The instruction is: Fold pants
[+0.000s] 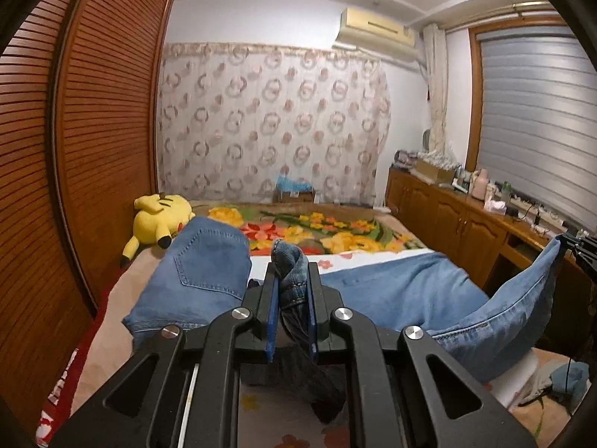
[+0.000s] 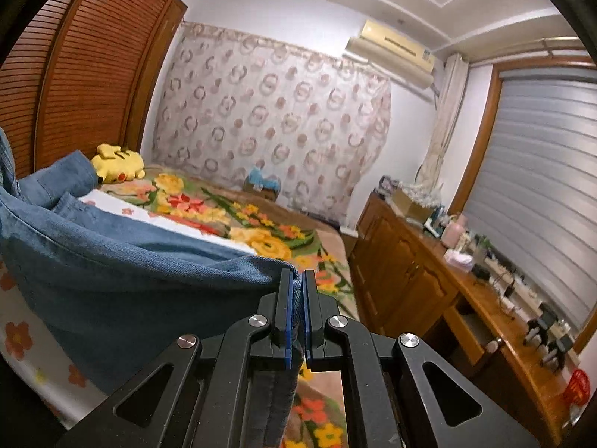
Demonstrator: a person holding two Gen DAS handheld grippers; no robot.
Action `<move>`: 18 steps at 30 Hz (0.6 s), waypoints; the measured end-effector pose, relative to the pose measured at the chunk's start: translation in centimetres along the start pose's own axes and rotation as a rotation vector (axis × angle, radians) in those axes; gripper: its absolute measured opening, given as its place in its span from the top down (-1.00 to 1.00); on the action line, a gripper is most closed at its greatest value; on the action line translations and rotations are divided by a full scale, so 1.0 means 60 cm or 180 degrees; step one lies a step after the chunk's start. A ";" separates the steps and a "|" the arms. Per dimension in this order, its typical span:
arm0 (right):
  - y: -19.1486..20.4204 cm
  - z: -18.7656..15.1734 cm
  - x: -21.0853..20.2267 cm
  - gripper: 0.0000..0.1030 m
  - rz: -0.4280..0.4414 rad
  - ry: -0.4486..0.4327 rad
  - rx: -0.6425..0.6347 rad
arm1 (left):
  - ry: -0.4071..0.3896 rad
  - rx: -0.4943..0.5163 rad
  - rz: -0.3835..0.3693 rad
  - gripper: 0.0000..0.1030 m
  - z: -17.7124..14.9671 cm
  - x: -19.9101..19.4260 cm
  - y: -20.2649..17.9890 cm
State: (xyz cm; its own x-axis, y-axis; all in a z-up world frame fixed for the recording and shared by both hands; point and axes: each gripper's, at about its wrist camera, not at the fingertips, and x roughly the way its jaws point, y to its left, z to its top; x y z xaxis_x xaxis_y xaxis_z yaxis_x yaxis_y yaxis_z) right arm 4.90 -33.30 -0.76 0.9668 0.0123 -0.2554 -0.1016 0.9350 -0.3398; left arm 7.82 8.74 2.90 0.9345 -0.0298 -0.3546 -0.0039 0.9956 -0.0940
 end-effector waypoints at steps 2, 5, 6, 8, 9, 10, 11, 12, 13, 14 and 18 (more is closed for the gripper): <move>0.007 -0.010 0.029 0.92 0.0006 0.0034 -0.0020 | 0.0046 0.0022 0.0026 0.74 -0.001 0.021 -0.003; 0.012 -0.019 0.071 0.92 0.0026 0.0056 0.0000 | 0.0095 0.0035 0.0052 0.74 0.002 0.047 -0.004; 0.014 -0.019 0.084 0.92 0.0026 0.0060 0.0008 | 0.0108 0.0043 0.0066 0.74 0.003 0.054 -0.005; 0.016 -0.015 0.108 0.92 0.0036 0.0053 0.0019 | 0.0135 0.0061 0.0097 0.74 0.008 0.070 -0.005; 0.015 -0.011 0.118 0.92 0.0040 0.0043 0.0013 | 0.0155 0.0069 0.0113 0.74 0.011 0.079 -0.006; 0.015 0.001 0.128 0.92 0.0038 0.0032 0.0001 | 0.0172 0.0075 0.0123 0.74 0.014 0.086 -0.006; 0.011 0.011 0.139 0.92 0.0033 0.0022 -0.0011 | 0.0191 0.0081 0.0131 0.74 0.018 0.097 -0.006; 0.008 0.022 0.148 0.92 0.0030 0.0011 -0.0016 | 0.0202 0.0085 0.0131 0.74 0.022 0.104 -0.008; 0.004 0.038 0.145 0.92 0.0027 -0.0006 -0.0018 | 0.0217 0.0091 0.0132 0.74 0.025 0.112 -0.007; 0.003 0.042 0.158 0.92 0.0031 -0.0017 -0.0012 | 0.0230 0.0095 0.0133 0.74 0.030 0.121 -0.007; 0.002 0.044 0.154 0.92 0.0022 -0.0038 -0.0046 | 0.0263 0.0117 0.0145 0.74 0.046 0.152 -0.005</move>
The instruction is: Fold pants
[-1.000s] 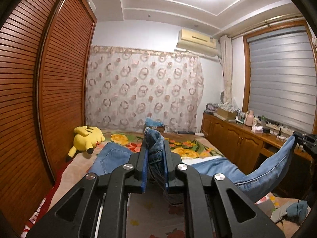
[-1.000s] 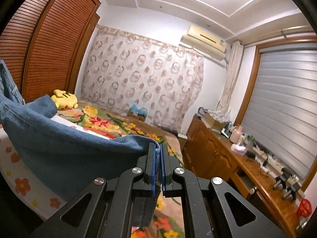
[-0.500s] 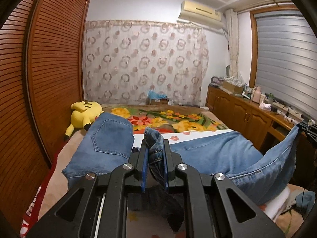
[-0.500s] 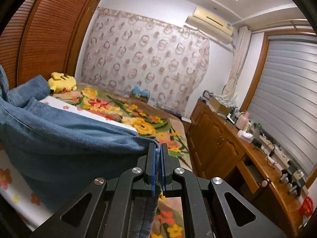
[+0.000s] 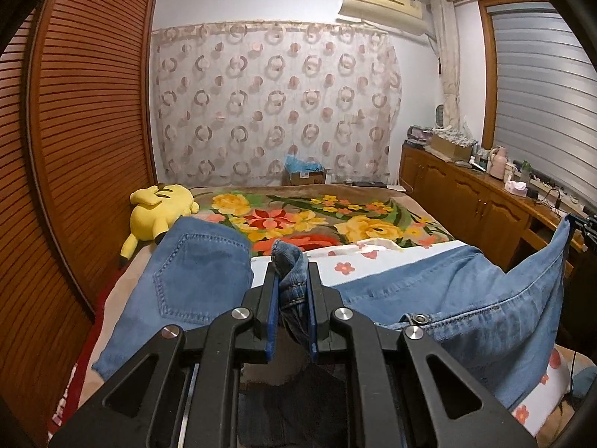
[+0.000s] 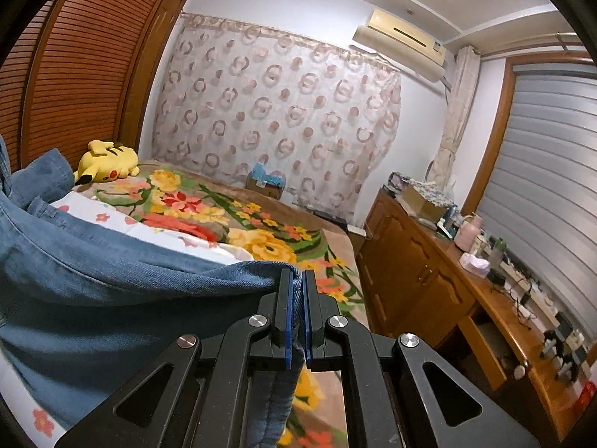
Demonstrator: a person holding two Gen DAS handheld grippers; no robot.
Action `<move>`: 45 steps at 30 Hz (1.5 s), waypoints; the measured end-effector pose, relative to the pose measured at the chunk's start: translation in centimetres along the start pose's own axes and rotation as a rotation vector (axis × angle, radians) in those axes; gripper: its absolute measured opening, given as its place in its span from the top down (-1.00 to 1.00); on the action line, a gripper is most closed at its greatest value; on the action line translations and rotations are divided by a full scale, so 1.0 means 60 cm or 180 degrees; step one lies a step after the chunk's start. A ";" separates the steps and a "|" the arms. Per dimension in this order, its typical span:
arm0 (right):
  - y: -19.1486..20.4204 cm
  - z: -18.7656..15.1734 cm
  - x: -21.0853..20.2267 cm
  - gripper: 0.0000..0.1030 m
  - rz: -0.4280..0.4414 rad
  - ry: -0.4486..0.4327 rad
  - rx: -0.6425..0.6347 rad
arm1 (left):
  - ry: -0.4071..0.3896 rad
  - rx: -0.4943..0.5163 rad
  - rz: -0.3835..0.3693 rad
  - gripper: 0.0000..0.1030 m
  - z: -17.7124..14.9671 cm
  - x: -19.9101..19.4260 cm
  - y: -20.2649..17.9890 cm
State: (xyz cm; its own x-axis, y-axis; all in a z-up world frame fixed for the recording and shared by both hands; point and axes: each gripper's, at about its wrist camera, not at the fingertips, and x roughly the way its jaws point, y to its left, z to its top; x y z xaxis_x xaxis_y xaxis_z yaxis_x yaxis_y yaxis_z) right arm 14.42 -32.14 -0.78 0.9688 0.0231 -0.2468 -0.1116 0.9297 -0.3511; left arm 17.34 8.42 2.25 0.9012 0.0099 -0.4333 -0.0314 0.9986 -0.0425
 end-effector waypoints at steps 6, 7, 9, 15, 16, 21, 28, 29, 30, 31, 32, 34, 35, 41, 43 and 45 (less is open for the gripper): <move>-0.009 -0.001 0.035 0.92 -0.0032 0.0089 0.0015 | 0.0092 0.0002 0.0024 0.74 0.019 0.055 0.003; -0.012 -0.002 0.040 0.92 -0.0034 0.0115 0.0004 | 0.0118 0.0011 0.0030 0.74 0.019 0.066 0.002; -0.011 0.000 0.061 0.92 -0.0048 0.0189 -0.0039 | 0.0174 0.0028 0.0036 0.73 0.018 0.090 -0.001; 0.000 0.004 0.119 0.92 -0.0065 0.0426 -0.0111 | 0.0363 0.0048 0.0015 0.72 0.014 0.153 -0.012; 0.001 0.004 0.127 0.92 -0.0069 0.0460 -0.0113 | 0.0393 0.0061 0.0008 0.71 0.013 0.160 -0.014; 0.011 0.005 0.156 0.92 -0.0046 0.0652 -0.0142 | 0.0540 0.0110 0.0027 0.40 0.009 0.186 -0.021; 0.000 0.047 0.171 0.92 -0.0014 0.0831 -0.0032 | 0.0540 0.0235 -0.0044 -0.13 0.009 0.176 -0.019; -0.002 0.050 0.170 0.92 -0.0003 0.0851 -0.0002 | 0.0527 0.0228 -0.0069 -0.28 0.009 0.174 -0.018; -0.004 0.054 0.168 0.92 0.0008 0.0872 0.0024 | 0.0523 0.0221 -0.0108 -0.41 0.007 0.172 -0.017; -0.006 0.058 0.167 0.92 0.0025 0.0887 0.0048 | 0.0528 0.0217 -0.0175 -0.48 0.006 0.170 -0.017; -0.009 0.064 0.163 0.92 0.0038 0.0893 0.0083 | 0.0534 0.0221 -0.0213 -0.52 0.005 0.172 -0.017; -0.014 0.073 0.159 0.92 0.0052 0.0899 0.0168 | 0.0561 0.0252 -0.0281 -0.52 0.000 0.175 -0.021; -0.017 0.077 0.152 0.92 0.0069 0.0888 0.0212 | 0.0584 0.0261 -0.0322 -0.52 -0.003 0.178 -0.025; -0.012 0.113 0.121 0.39 0.0209 0.0742 0.0326 | 0.0741 0.0385 -0.0575 -0.53 -0.030 0.199 -0.053; 0.001 0.122 0.112 0.29 0.0385 0.0729 0.0328 | 0.0782 0.0423 -0.0609 -0.61 -0.036 0.204 -0.061; 0.019 0.132 0.108 0.26 0.0613 0.0726 0.0296 | 0.0818 0.0444 -0.0679 -0.61 -0.042 0.207 -0.067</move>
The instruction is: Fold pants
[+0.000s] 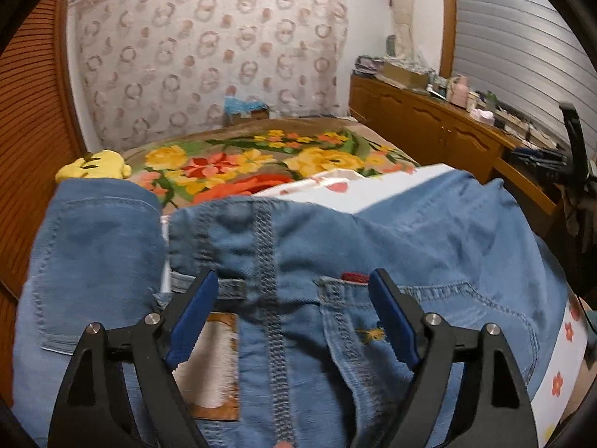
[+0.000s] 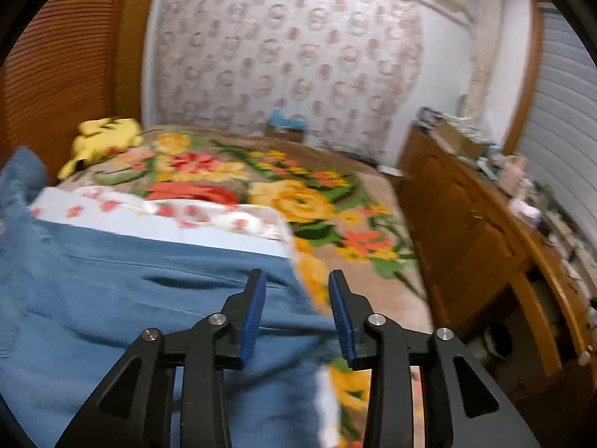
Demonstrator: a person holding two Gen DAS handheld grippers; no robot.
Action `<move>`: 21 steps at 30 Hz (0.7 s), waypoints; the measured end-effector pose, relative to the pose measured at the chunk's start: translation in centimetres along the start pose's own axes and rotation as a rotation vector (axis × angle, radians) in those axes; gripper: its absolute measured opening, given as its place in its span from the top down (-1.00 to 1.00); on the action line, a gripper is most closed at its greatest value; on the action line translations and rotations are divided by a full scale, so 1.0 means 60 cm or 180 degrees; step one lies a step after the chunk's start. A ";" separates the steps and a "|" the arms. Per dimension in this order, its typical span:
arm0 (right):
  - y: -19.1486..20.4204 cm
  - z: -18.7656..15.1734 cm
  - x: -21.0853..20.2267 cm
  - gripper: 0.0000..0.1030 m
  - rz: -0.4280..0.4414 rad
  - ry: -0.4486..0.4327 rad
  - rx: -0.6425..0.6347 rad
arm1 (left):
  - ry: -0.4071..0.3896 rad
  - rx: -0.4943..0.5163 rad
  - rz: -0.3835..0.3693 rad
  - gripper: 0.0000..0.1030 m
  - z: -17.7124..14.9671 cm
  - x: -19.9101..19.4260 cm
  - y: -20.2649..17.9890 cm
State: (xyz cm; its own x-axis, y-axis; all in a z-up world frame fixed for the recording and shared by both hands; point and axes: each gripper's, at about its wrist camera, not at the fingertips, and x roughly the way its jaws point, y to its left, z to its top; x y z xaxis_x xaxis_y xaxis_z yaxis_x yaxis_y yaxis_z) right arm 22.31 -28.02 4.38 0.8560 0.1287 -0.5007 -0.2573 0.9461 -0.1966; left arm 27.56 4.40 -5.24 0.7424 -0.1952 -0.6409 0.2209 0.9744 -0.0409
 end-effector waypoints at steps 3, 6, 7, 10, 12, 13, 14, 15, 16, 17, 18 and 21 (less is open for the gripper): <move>0.027 0.006 0.007 0.20 0.0294 0.0060 -0.0079 | 0.0050 0.0044 -0.0051 -0.61 -0.002 0.006 -0.007; 0.048 0.007 0.024 0.16 0.0549 0.0173 -0.0152 | 0.0099 0.0073 -0.0096 -0.61 -0.005 0.011 -0.010; 0.056 0.005 0.031 0.16 0.0618 0.0231 -0.0189 | 0.0099 0.0079 -0.0079 -0.61 -0.006 0.012 -0.011; 0.060 0.004 0.055 0.15 0.0698 0.0400 -0.0317 | 0.0111 0.0089 -0.0061 -0.61 -0.012 0.014 -0.013; 0.053 0.008 0.069 0.15 0.0724 0.0490 -0.0356 | 0.0125 0.0081 -0.0073 -0.61 -0.015 0.014 -0.013; 0.048 0.009 0.075 0.15 0.0723 0.0521 -0.0363 | 0.0124 0.0081 -0.0068 -0.61 -0.017 0.014 -0.014; 0.038 0.017 0.085 0.14 0.0723 0.0542 -0.0364 | 0.0119 0.0084 -0.0067 -0.61 -0.017 0.013 -0.013; 0.036 0.021 0.086 0.13 0.0718 0.0556 -0.0360 | 0.0115 0.0087 -0.0070 -0.61 -0.017 0.014 -0.013; 0.031 0.023 0.089 0.08 0.0709 0.0576 -0.0353 | 0.0111 0.0087 -0.0072 -0.61 -0.017 0.013 -0.013; 0.022 0.023 0.093 0.04 0.0692 0.0608 -0.0346 | 0.0108 0.0086 -0.0071 -0.61 -0.017 0.013 -0.013; 0.019 0.030 0.098 -0.01 0.0660 0.0634 -0.0341 | 0.0107 0.0087 -0.0070 -0.61 -0.017 0.013 -0.013; 0.008 0.035 0.120 -0.04 0.0645 0.0733 -0.0306 | 0.0104 0.0082 -0.0070 -0.61 -0.017 0.012 -0.013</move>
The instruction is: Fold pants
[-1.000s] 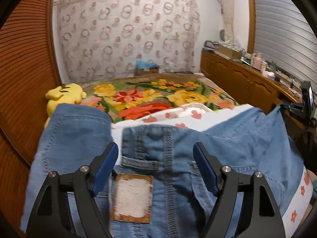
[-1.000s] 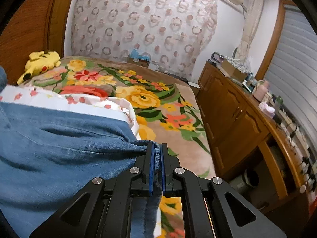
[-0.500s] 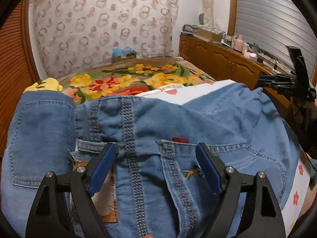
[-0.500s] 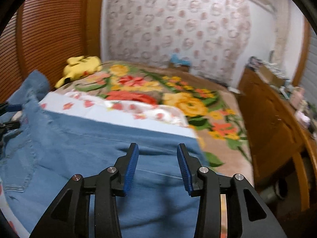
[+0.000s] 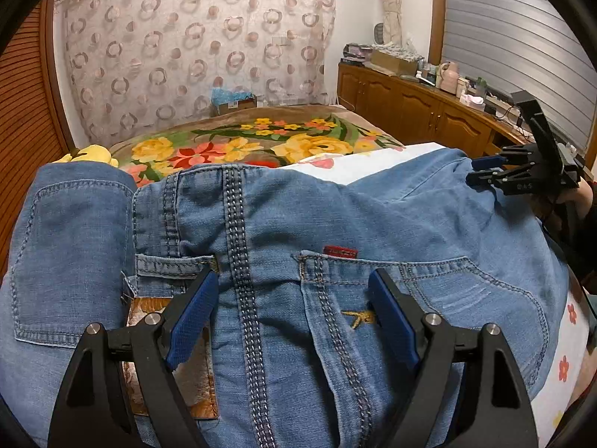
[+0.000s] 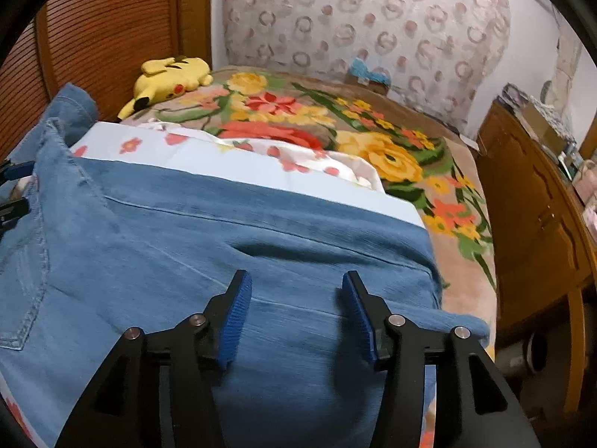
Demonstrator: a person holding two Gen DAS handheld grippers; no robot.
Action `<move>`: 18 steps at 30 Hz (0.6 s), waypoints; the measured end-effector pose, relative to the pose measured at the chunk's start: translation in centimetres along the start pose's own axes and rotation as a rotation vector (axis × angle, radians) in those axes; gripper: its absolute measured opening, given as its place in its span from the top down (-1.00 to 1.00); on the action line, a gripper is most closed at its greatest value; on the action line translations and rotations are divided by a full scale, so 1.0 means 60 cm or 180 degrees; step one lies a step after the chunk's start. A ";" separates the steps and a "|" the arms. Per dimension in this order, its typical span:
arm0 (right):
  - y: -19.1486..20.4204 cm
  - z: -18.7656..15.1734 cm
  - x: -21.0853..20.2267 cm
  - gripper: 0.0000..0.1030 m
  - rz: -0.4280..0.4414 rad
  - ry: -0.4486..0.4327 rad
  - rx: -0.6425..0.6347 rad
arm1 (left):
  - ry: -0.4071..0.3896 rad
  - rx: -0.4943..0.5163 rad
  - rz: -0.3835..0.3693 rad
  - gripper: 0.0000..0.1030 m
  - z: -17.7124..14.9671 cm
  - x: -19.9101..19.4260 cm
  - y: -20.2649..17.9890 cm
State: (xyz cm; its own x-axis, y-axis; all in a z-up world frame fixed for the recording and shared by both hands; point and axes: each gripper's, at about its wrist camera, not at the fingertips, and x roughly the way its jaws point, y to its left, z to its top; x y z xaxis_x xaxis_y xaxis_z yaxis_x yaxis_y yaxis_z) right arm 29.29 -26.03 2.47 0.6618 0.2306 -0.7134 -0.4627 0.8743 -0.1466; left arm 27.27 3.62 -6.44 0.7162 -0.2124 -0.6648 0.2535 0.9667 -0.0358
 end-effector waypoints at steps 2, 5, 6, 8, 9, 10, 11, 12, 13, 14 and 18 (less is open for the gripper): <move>0.012 0.005 0.012 -0.04 0.0028 0.0083 0.0012 | -0.0004 -0.0003 -0.0002 -0.61 0.000 -0.001 0.000; 0.023 0.011 0.021 -0.04 0.0080 0.0147 0.0043 | -0.0023 -0.0006 -0.0001 -0.61 0.002 -0.003 0.002; 0.024 0.015 0.020 -0.03 0.0096 0.0156 0.0046 | -0.0030 -0.0005 -0.0001 -0.61 0.004 -0.004 0.004; 0.025 0.019 0.018 0.19 0.0147 0.0176 0.0037 | -0.0043 -0.0009 0.0002 -0.61 0.004 -0.006 0.004; 0.028 0.014 0.009 0.33 0.0160 0.0177 0.0021 | -0.0049 -0.0012 0.0005 -0.61 0.004 -0.007 0.005; 0.031 0.013 0.009 0.41 0.0151 0.0176 0.0024 | -0.0053 -0.0014 0.0007 -0.61 0.004 -0.007 0.006; 0.032 0.012 0.007 0.45 0.0160 0.0181 0.0050 | -0.0059 -0.0018 0.0006 -0.61 0.004 -0.009 0.008; 0.031 0.011 0.006 0.56 0.0176 0.0186 0.0057 | -0.0062 -0.0018 0.0008 -0.61 0.004 -0.009 0.008; 0.031 0.008 0.003 0.63 0.0169 0.0182 0.0050 | -0.0066 -0.0019 0.0010 -0.61 0.005 -0.009 0.010; 0.031 0.006 0.002 0.68 0.0167 0.0170 0.0054 | -0.0071 -0.0022 0.0009 -0.61 0.006 -0.010 0.011; 0.040 -0.004 -0.011 0.88 0.0006 0.0105 -0.0046 | -0.0091 -0.0019 0.0015 -0.61 0.008 -0.010 0.012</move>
State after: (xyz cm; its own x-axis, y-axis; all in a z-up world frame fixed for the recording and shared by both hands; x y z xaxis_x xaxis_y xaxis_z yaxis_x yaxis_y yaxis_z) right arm 27.62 -24.19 2.42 0.6412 0.2179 -0.7358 -0.4725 0.8676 -0.1549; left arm 27.36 4.36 -5.71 0.7356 -0.2117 -0.6435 0.2463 0.9685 -0.0372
